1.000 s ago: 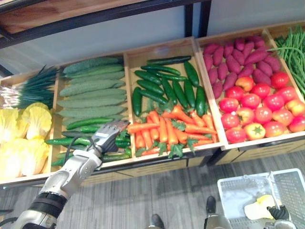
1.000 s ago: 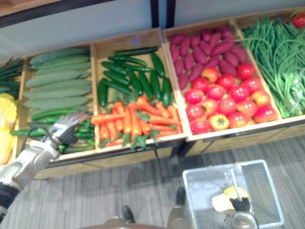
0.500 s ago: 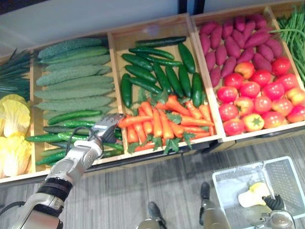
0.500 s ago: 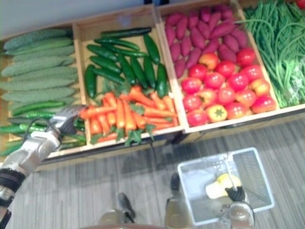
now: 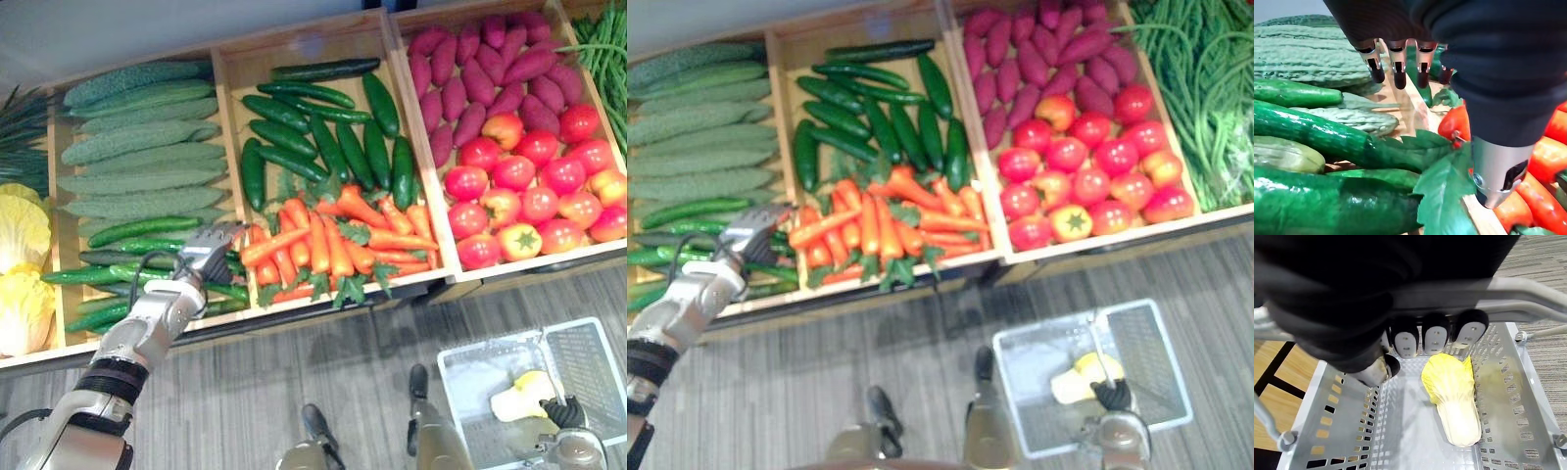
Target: Pick vegetable in the basket
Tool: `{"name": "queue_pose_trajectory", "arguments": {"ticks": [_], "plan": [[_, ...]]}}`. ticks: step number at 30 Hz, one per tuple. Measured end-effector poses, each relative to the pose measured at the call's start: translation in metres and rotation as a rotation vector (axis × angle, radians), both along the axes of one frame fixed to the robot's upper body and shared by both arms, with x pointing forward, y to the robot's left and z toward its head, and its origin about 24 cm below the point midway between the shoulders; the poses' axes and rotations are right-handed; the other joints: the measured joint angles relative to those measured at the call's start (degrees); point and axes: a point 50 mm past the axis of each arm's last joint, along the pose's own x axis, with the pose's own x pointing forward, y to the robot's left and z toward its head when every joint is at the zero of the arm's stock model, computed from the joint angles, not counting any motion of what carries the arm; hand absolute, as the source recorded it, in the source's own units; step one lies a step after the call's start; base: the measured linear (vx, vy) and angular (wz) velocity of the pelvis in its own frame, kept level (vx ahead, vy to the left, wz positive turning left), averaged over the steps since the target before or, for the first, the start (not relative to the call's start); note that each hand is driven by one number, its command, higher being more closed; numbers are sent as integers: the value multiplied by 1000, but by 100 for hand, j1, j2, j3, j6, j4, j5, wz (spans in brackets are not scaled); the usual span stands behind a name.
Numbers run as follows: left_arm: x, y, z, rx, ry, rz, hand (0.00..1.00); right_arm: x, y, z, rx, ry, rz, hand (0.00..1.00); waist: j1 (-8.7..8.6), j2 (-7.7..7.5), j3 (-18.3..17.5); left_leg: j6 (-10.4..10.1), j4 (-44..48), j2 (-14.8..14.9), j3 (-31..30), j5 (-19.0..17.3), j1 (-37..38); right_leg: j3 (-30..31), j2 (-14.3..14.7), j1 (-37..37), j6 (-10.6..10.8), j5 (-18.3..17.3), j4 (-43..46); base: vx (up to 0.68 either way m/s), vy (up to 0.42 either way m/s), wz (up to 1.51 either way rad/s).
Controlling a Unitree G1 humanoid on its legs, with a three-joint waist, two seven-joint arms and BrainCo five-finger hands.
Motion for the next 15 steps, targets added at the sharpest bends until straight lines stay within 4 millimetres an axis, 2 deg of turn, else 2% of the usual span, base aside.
{"name": "queue_pose_trajectory", "arguments": {"ticks": [15], "plan": [[8, -18, -5, -71, -53, 24, 0, 13, 2, 4, 2, -29, 7, 100, -12, -68, 175, 1, -6, -54, 22, 0, 1, 68, -6, -42, -7, 49, -2, -2, -5, -1]]}}
